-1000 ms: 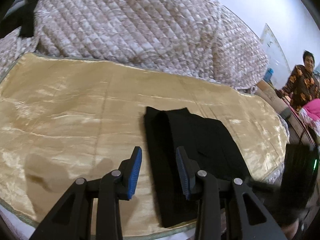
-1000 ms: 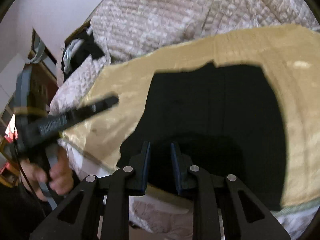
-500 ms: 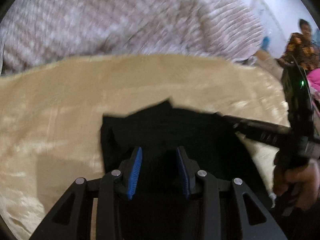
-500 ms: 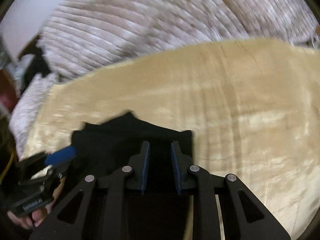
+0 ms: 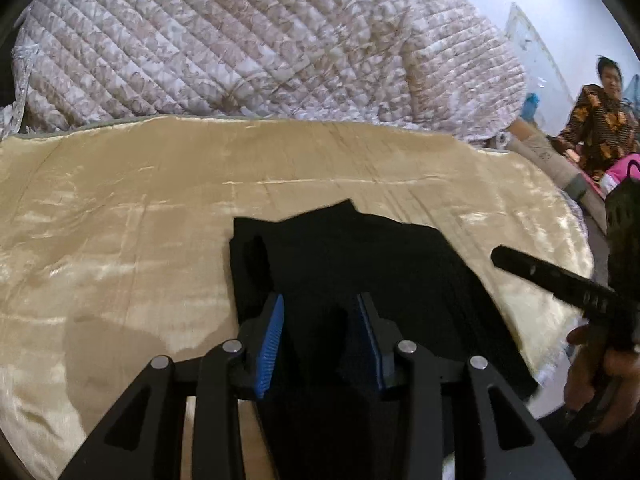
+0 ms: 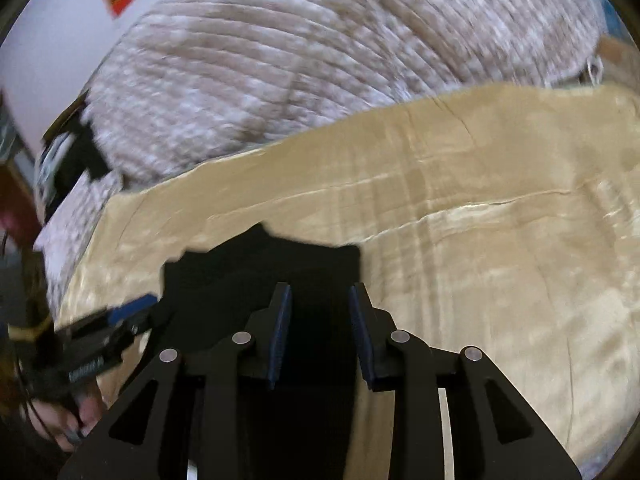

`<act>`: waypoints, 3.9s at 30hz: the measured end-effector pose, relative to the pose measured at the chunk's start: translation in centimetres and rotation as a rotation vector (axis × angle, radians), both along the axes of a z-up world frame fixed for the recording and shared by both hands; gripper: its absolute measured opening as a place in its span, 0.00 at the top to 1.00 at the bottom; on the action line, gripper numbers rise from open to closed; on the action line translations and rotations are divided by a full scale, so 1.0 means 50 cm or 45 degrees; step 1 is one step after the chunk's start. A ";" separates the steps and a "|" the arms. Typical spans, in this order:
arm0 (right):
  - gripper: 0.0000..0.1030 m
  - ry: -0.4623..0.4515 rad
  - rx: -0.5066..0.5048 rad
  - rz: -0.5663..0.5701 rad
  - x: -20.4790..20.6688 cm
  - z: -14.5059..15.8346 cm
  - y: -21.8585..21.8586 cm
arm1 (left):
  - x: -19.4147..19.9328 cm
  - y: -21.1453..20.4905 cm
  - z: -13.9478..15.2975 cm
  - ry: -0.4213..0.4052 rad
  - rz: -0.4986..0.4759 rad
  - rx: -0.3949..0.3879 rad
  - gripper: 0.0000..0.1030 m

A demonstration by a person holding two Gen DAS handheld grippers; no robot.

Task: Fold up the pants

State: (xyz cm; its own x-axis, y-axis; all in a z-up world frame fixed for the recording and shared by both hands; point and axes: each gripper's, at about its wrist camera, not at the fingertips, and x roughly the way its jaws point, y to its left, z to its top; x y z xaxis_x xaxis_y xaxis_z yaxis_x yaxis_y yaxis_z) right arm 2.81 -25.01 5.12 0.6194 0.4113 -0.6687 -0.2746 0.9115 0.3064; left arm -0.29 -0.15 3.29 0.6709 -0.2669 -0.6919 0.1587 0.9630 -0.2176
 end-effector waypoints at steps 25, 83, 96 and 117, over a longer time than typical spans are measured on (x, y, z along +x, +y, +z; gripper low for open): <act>0.69 0.036 -0.133 0.121 -0.165 -0.050 0.039 | -0.134 -0.023 0.002 -0.013 -0.043 0.063 0.59; 0.44 0.217 0.119 0.118 0.018 -0.091 -0.010 | 0.005 0.053 -0.043 0.084 0.016 -0.120 0.42; 0.49 0.243 0.252 0.087 0.044 -0.103 -0.015 | 0.034 0.059 -0.069 0.114 0.009 -0.292 0.39; 0.84 0.159 0.322 0.126 0.013 -0.037 -0.004 | -0.002 0.030 0.001 0.059 -0.016 -0.232 0.76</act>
State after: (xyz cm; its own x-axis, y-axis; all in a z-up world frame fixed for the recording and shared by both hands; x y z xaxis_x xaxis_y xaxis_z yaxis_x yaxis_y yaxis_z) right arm 3.45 -25.23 3.28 0.4871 0.6289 -0.6059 -0.3043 0.7726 0.5573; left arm -0.37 1.35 3.35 0.6354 -0.3984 -0.6614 0.1561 0.9052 -0.3954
